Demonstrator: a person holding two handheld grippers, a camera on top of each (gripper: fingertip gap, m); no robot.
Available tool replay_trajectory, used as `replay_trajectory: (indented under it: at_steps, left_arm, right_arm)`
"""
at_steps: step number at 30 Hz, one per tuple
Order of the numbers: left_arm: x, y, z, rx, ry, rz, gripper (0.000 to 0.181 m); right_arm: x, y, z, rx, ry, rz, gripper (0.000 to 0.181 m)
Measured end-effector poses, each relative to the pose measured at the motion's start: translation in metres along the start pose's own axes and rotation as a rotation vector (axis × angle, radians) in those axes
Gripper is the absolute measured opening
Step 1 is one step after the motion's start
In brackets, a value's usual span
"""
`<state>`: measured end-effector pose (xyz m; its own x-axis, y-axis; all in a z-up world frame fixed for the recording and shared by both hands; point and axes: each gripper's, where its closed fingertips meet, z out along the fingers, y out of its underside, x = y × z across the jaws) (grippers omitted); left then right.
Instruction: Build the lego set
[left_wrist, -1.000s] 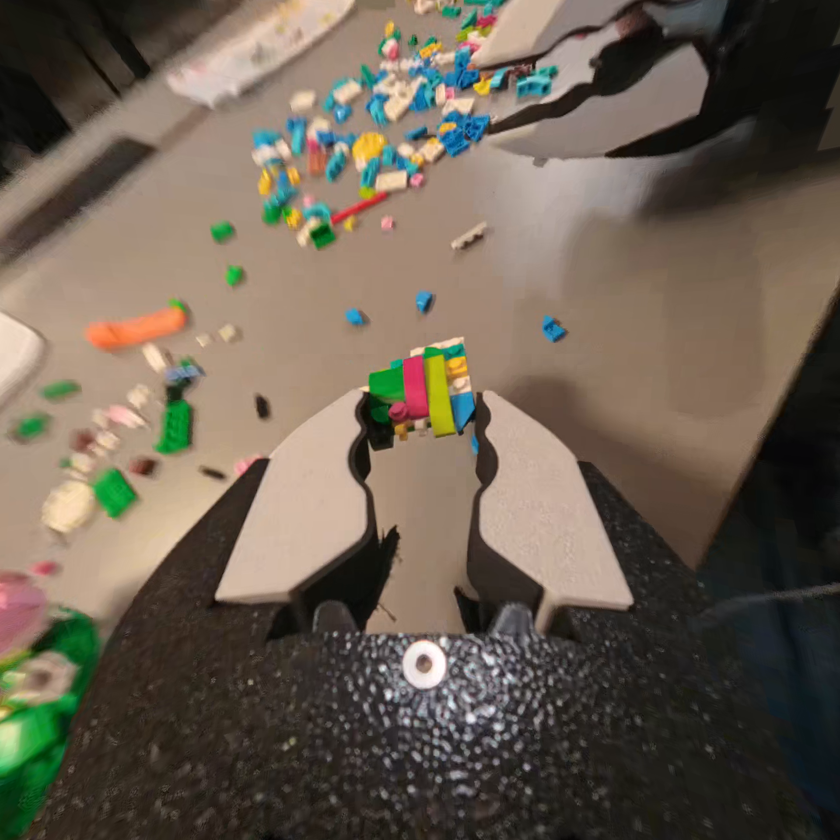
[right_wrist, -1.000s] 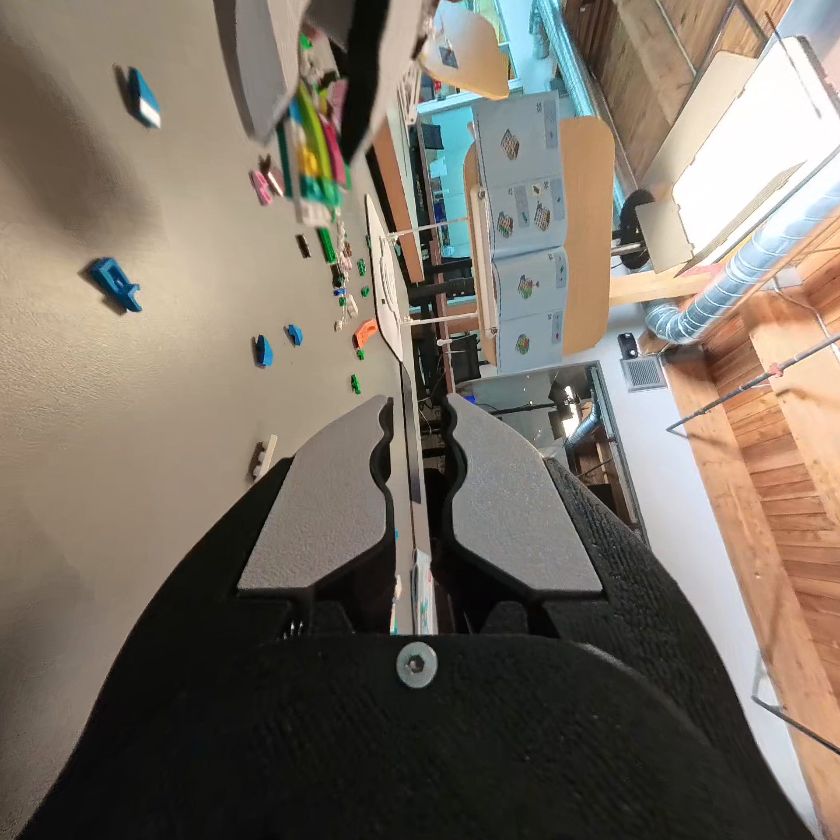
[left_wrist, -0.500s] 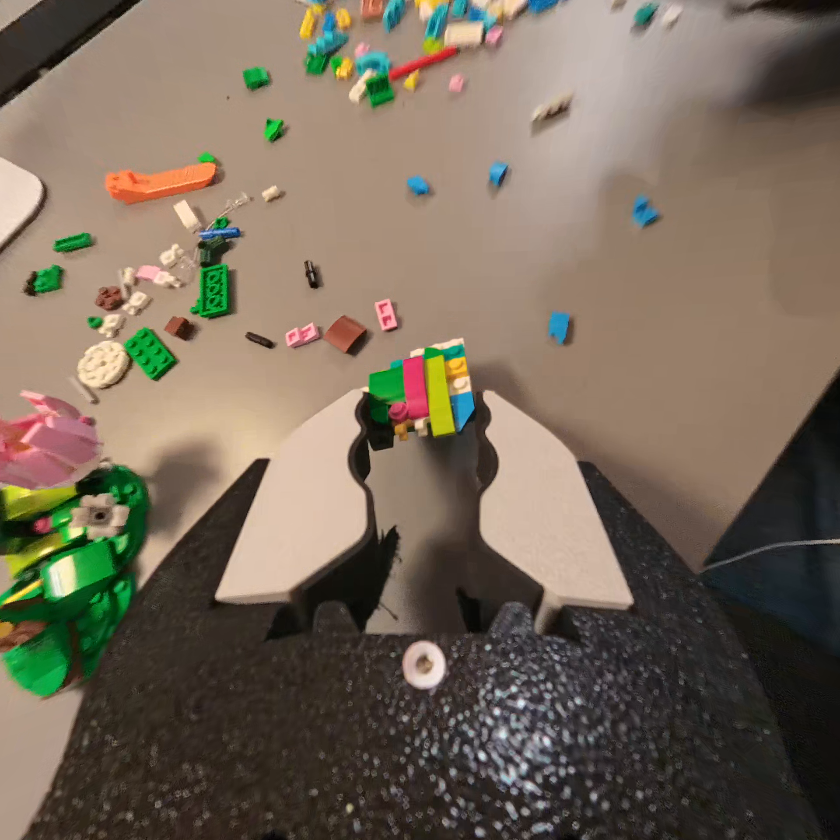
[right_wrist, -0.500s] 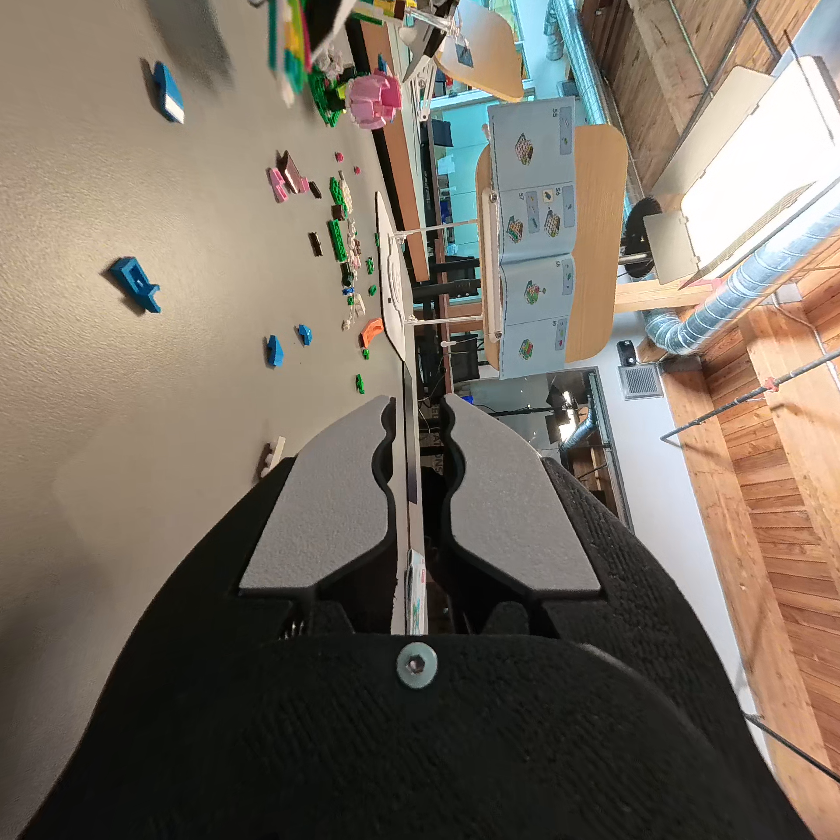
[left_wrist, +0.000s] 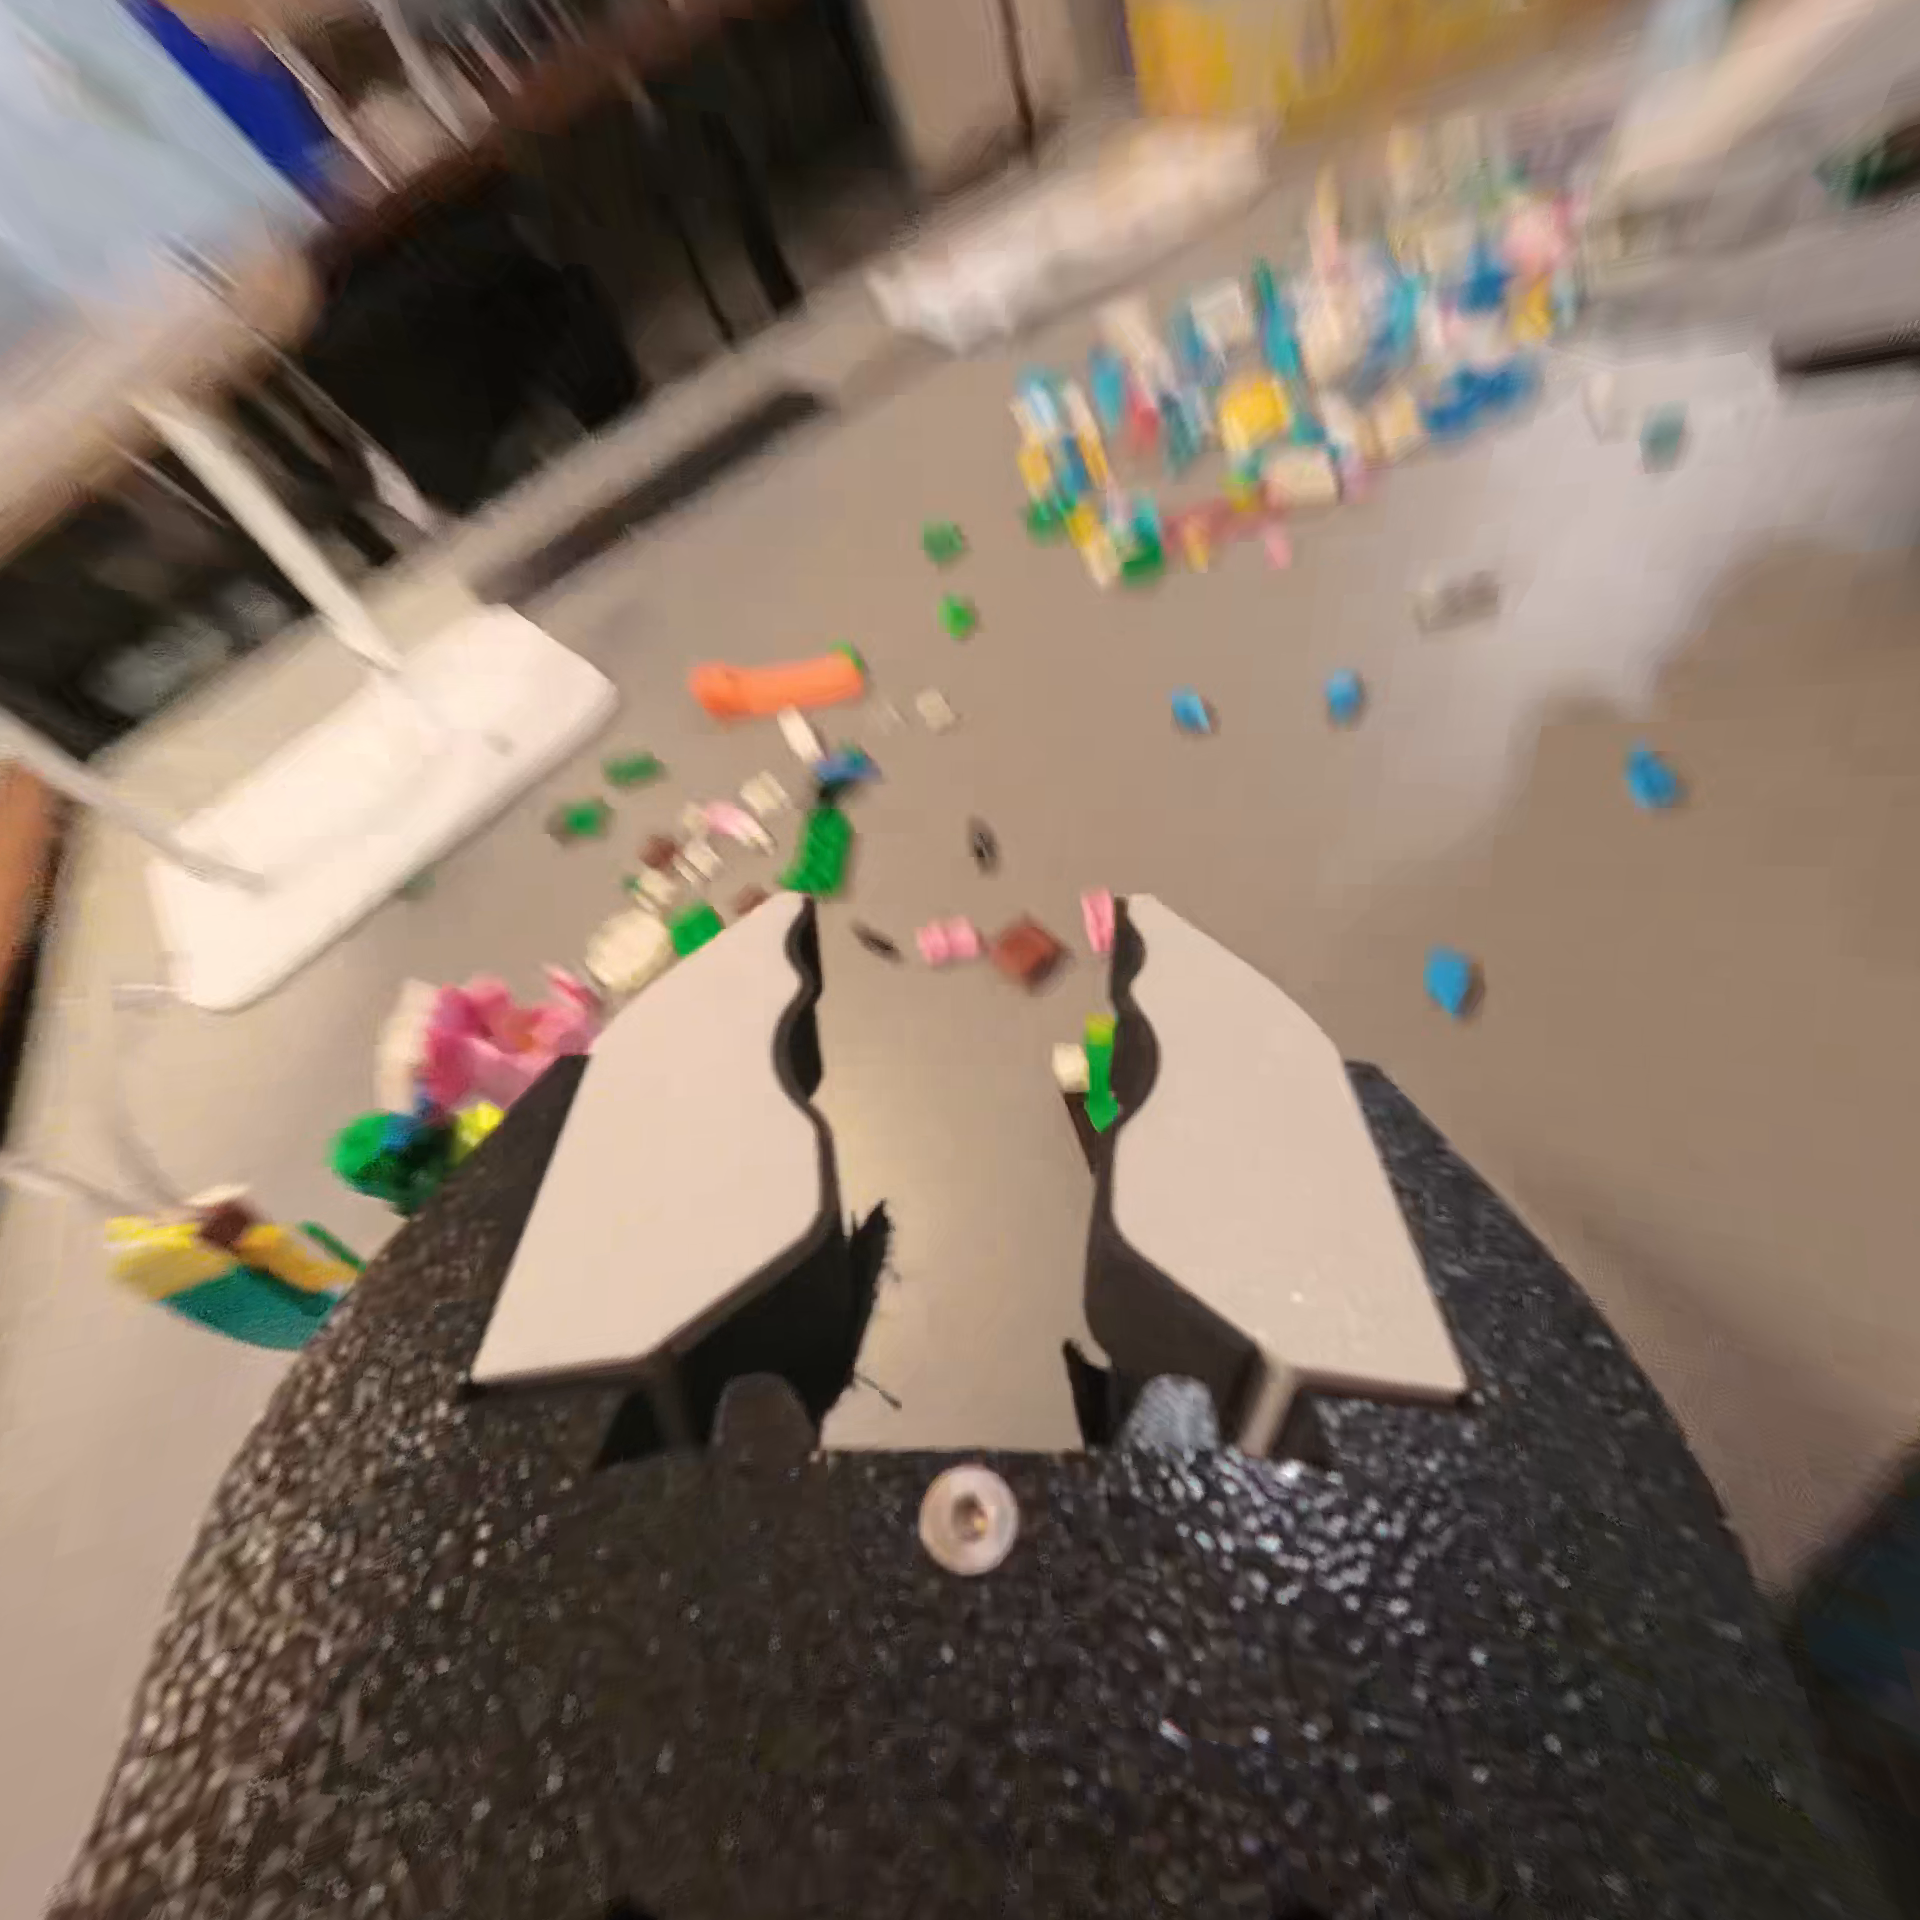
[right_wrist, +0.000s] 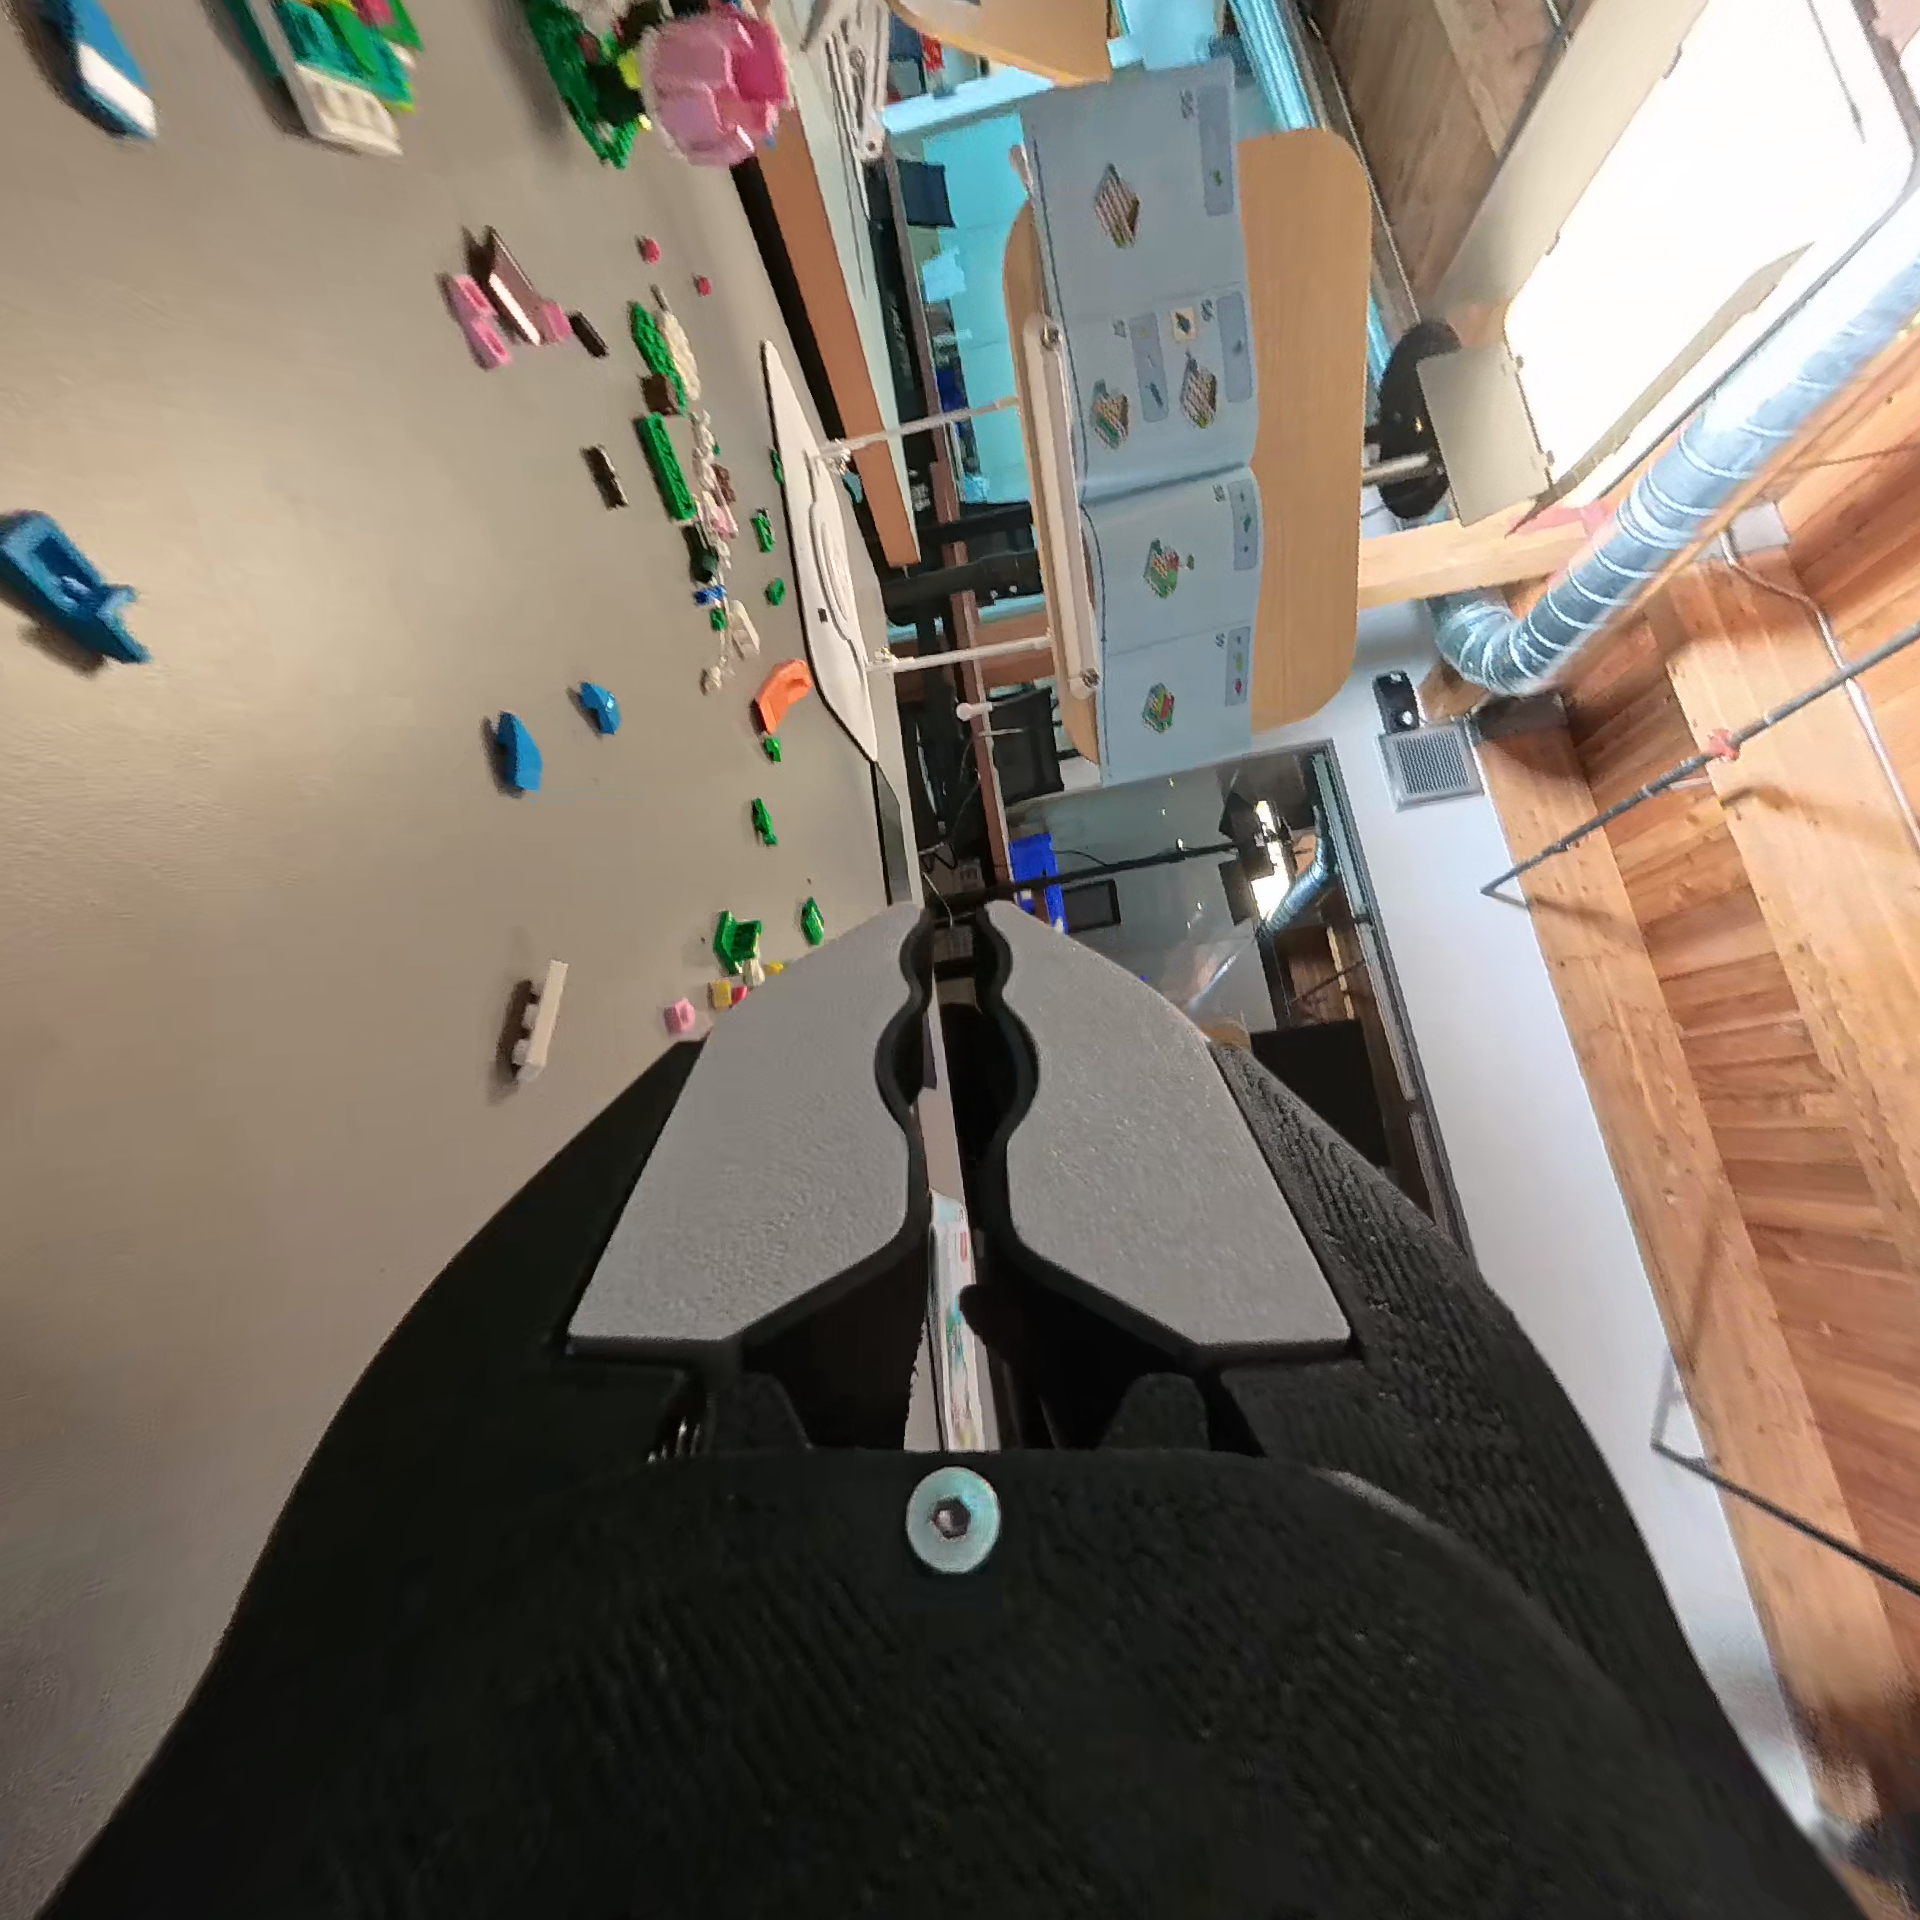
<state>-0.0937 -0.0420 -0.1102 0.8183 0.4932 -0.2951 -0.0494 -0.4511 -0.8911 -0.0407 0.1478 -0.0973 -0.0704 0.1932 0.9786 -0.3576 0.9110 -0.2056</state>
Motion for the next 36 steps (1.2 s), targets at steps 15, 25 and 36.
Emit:
replay_trajectory:
  at_steps: [15, 25, 36]
  left_arm:
    - [-0.046, -0.09, 0.023, 0.423, -0.589, 0.427, 0.0]
    - [-0.089, -0.099, 0.102, 0.42, -0.556, 0.512, 0.0]
    - [-0.07, -0.095, 0.111, 0.488, -0.481, 0.547, 0.0]
  right_arm:
    - [0.0, 0.022, 0.004, -0.019, -0.034, 0.314, 0.0]
    - [0.031, 0.001, 0.064, 0.177, -0.189, 0.807, 0.001]
    - [0.108, 0.029, 0.248, 0.294, -0.102, 1.048, 0.021]
